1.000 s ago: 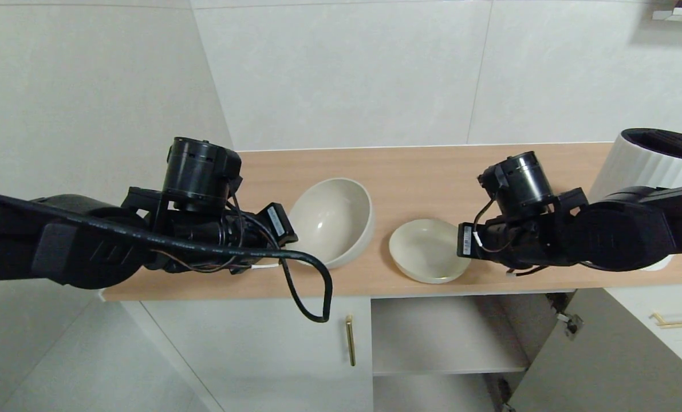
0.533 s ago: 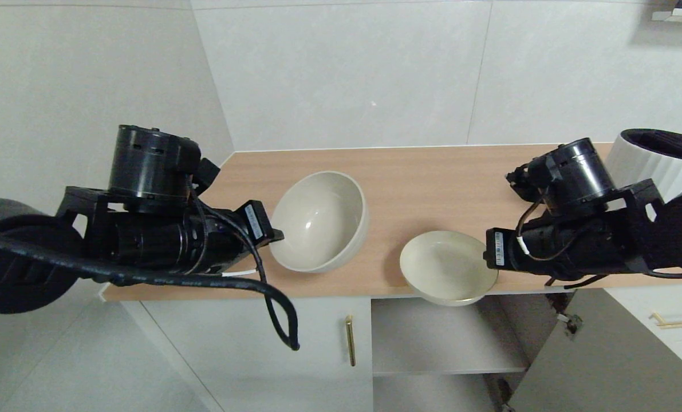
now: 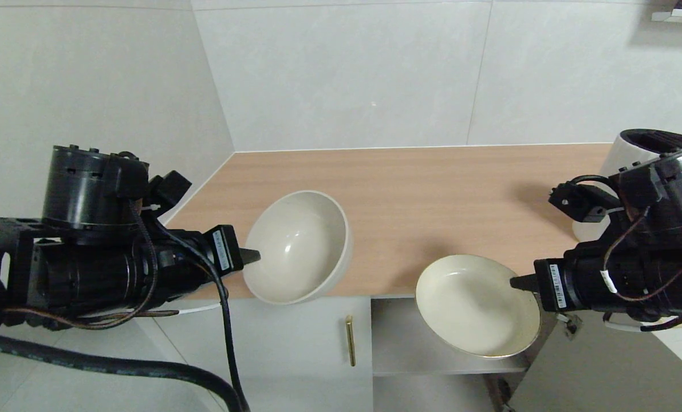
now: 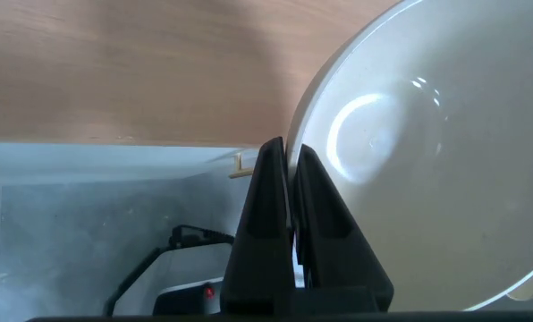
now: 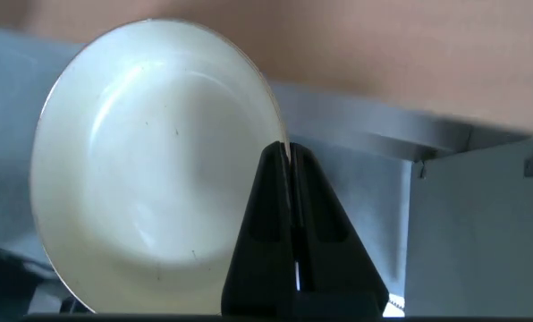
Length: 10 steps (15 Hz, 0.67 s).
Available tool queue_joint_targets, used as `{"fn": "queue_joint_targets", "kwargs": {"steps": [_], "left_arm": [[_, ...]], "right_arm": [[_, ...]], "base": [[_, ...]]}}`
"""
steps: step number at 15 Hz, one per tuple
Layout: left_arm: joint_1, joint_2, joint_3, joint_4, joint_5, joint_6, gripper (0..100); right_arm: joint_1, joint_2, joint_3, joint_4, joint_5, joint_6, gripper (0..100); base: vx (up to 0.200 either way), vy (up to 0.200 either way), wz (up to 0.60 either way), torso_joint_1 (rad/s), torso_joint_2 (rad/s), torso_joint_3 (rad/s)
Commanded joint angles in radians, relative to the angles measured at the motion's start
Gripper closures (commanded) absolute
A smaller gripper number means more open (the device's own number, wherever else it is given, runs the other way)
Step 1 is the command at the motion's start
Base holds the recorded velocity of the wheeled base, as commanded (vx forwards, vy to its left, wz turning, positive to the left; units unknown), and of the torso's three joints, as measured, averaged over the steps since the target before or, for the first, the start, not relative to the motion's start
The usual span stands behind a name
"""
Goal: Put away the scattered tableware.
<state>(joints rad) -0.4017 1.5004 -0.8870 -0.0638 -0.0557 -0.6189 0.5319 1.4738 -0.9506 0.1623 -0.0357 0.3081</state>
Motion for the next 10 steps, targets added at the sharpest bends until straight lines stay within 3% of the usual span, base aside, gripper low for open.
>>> {"fn": "queue_joint_targets", "kwargs": {"steps": [1,3,7,10], "left_arm": [[-0.002,-0.008,0.003,-0.001,-0.001,0.001,100],[-0.003,-0.009,0.003,0.001,-0.001,0.001,100],[-0.012,-0.008,0.003,0.001,-0.001,0.002,100],[-0.012,-0.009,0.005,0.001,0.001,0.021,100]], "right_arm": [[0.000,-0.007,0.021,0.000,-0.001,0.000,100],[0.000,-0.009,0.021,0.000,-0.001,0.000,100],[0.002,-0.001,0.023,-0.014,-0.003,0.000,100],[0.002,0.005,0.023,-0.027,-0.007,0.000,100]], "base": [[0.000,0.000,0.00,0.000,0.00,0.000],[0.000,0.000,0.00,0.000,0.00,0.000],[-0.200,0.000,0.00,0.007,0.00,0.001],[0.000,0.000,0.00,0.000,0.00,0.000]]}}
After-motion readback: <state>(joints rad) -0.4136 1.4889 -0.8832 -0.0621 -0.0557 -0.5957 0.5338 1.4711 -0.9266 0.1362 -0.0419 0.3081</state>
